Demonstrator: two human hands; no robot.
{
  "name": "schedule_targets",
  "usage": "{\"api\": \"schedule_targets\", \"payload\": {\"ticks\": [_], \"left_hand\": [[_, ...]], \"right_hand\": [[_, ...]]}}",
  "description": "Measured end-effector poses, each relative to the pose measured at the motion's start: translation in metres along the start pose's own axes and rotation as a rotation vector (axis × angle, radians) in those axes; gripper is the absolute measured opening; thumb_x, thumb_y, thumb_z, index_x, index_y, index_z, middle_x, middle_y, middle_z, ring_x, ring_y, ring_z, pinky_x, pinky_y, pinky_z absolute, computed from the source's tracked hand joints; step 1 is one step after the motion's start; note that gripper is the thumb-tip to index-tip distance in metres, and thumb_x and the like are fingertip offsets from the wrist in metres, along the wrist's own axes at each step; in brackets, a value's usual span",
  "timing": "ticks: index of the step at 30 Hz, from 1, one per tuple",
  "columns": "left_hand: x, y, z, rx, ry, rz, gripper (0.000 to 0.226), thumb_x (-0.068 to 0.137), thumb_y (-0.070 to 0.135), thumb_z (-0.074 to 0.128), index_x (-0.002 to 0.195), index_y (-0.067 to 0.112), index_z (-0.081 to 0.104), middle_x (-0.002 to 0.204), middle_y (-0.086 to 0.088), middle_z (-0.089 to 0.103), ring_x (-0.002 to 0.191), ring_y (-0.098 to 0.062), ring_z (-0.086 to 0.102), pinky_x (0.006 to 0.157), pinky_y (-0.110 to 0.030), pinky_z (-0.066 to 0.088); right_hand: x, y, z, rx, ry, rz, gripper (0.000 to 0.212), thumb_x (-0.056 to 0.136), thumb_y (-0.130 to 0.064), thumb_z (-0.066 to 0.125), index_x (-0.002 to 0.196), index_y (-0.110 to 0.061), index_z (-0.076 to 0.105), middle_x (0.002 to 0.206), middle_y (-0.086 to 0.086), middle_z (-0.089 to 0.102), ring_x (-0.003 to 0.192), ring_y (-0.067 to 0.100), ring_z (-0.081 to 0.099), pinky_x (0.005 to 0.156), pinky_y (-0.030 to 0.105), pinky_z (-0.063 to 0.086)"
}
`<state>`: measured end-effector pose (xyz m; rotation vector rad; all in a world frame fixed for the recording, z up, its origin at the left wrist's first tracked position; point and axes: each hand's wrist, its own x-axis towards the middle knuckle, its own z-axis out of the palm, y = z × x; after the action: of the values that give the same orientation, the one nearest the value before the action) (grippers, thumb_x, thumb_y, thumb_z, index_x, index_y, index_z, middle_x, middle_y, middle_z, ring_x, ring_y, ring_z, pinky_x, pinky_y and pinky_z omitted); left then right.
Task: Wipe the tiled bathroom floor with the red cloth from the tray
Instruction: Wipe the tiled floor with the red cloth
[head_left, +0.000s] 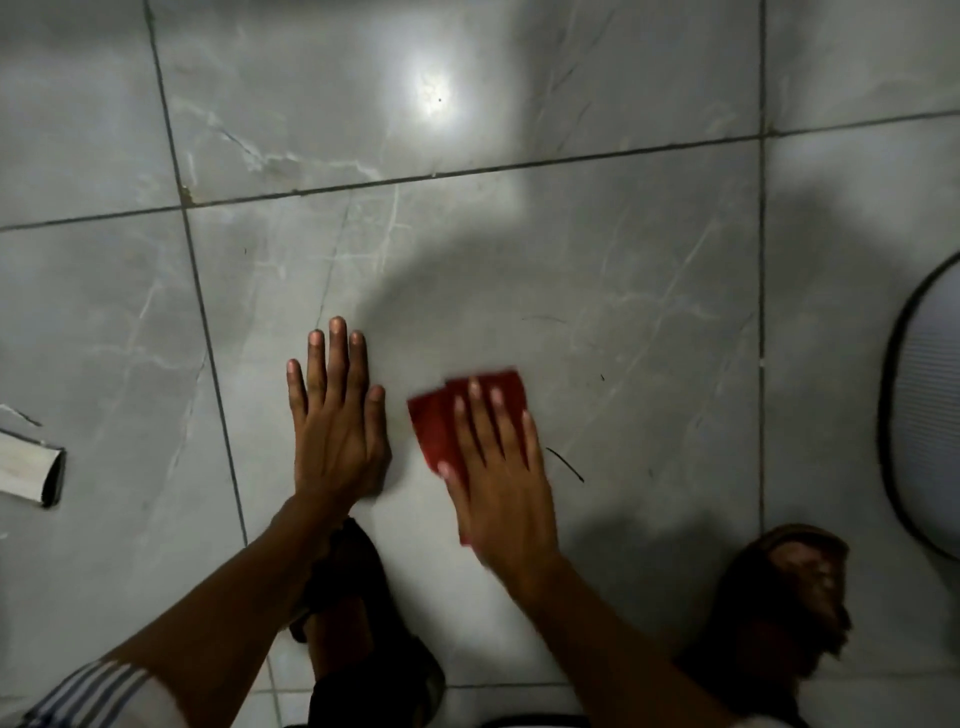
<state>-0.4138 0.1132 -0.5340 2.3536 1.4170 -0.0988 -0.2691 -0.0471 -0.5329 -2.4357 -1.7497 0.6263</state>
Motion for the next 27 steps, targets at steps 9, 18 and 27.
{"api": "schedule_targets", "payload": {"ticks": [9,18,27], "left_hand": [[0.001,-0.001,0.001,-0.051,0.038,-0.004,0.066,0.116,0.026,0.031,0.178,0.015,0.014,0.189,-0.008,0.005,0.176,-0.031,0.000,0.141,-0.058,0.000],[0.004,-0.014,-0.007,-0.185,-0.054,0.030,0.066,0.116,0.027,0.028,0.178,0.014,0.013,0.188,0.000,0.001,0.175,-0.022,-0.009,0.140,-0.056,-0.006],[0.000,0.000,-0.004,-0.131,0.001,0.006,0.066,0.115,0.027,0.029,0.178,0.011,0.015,0.189,-0.005,0.004,0.176,-0.029,-0.001,0.141,-0.054,-0.002]], "right_hand": [[0.034,0.098,-0.034,-0.011,0.128,0.249,0.073,0.114,-0.049,0.035,0.173,-0.009,0.019,0.181,0.017,0.018,0.169,0.033,0.011,0.136,0.057,0.014],[-0.013,0.003,0.002,-0.008,0.035,0.067,0.080,0.112,-0.054,0.040,0.173,-0.010,0.014,0.182,0.014,0.007,0.170,0.027,-0.005,0.137,0.053,0.012],[0.052,0.143,-0.061,-0.010,0.168,0.436,0.074,0.114,-0.051,0.026,0.174,-0.010,0.013,0.183,0.015,0.011,0.170,0.033,0.006,0.135,0.059,0.013]]}}
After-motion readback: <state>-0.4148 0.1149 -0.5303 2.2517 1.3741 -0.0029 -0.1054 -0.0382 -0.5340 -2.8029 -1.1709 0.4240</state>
